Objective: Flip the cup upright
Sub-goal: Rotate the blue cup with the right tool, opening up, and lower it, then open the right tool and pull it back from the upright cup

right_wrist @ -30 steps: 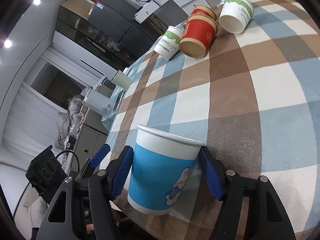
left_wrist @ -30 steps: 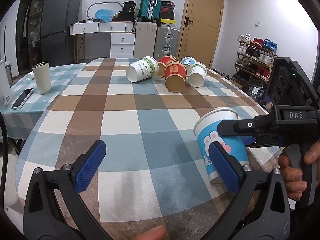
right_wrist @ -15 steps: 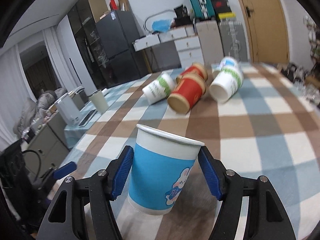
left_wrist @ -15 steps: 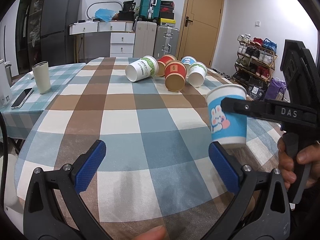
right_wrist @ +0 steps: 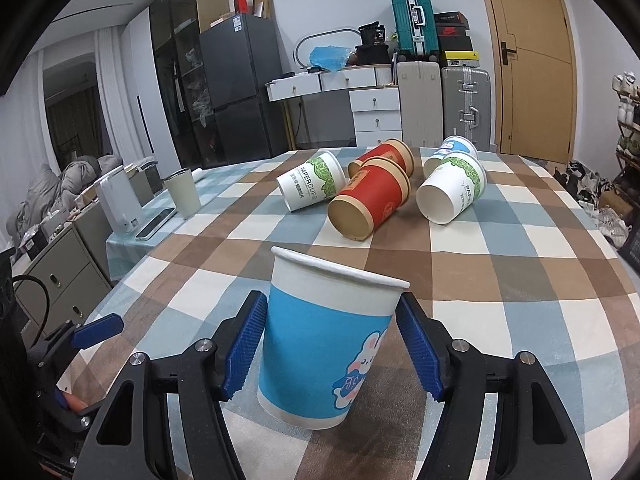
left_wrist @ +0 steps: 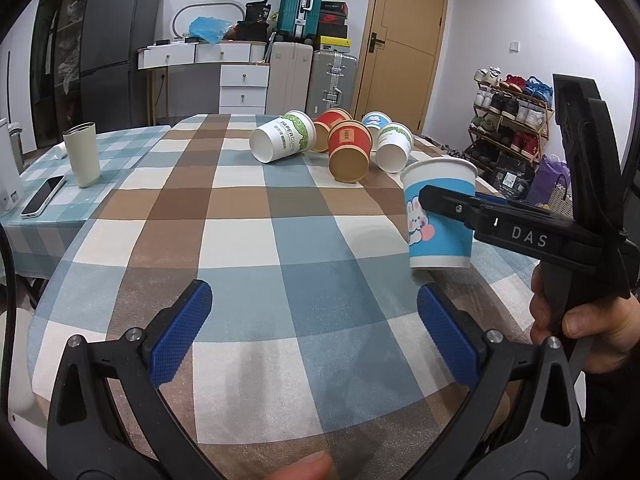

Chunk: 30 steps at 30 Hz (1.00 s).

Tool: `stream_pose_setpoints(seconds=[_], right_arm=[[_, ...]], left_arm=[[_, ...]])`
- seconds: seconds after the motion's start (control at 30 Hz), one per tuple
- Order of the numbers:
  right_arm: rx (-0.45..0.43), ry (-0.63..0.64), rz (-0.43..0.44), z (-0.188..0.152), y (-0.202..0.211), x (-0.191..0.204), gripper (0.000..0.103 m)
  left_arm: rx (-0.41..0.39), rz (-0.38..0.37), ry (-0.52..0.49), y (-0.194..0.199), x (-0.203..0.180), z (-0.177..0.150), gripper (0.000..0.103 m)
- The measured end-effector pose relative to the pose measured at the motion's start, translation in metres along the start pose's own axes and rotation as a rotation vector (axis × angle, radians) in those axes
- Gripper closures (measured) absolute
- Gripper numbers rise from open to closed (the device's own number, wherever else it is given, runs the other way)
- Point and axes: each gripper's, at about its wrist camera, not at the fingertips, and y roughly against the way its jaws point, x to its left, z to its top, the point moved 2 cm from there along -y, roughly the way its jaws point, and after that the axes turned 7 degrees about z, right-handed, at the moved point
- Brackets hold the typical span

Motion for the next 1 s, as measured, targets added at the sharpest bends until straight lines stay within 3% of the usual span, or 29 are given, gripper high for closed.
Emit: stream_pose_setpoints(seconds=[0.33,0.63,1.0], right_arm=[[0.021,0.111,0.038,-0.025,0.021,0.016,0.039],[0.033,0.248,-0.065,-0.036,0.012,0.024,0.041],[0.015,0.219,-0.077,-0.033,0.013,0.016,0.035]], left_arm=[[0.000,0.000,0.000,-0.001,-0.001,-0.001,0.000],[0.006,-0.002,-0.008,-0.005,-0.007,-0.005,0.000],[0.007,-0.004,-0.007,-0.006,-0.008,-0.007,0.000]])
